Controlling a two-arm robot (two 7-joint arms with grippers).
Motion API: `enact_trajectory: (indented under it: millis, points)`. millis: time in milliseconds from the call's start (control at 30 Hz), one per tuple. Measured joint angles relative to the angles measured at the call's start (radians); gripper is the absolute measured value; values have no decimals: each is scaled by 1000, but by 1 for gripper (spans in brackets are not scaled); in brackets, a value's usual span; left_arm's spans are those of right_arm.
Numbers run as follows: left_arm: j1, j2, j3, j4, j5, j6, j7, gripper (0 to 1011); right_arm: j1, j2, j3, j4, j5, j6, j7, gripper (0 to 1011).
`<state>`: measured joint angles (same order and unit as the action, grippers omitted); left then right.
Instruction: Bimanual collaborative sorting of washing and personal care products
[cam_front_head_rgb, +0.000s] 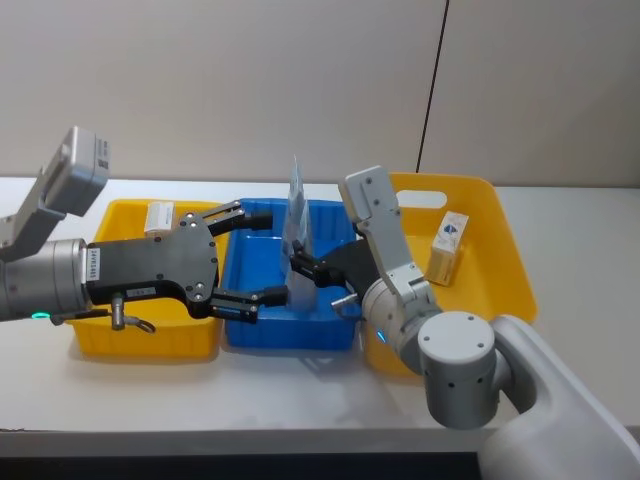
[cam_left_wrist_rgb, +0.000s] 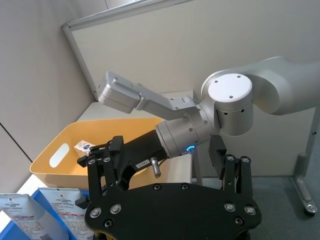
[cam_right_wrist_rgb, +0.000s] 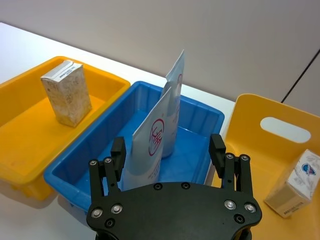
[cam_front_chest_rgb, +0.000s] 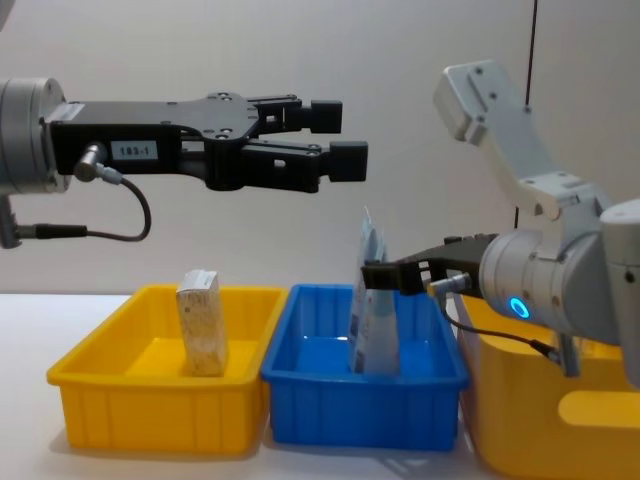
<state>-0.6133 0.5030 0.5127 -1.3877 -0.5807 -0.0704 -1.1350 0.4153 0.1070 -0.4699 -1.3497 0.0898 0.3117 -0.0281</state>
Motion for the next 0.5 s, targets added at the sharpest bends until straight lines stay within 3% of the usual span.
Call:
enact_trajectory:
  millis: [500]
  points:
    - [0,0,0,0,0,0,0,1001,25,-21,-8,48,-12,-11,30,1003]
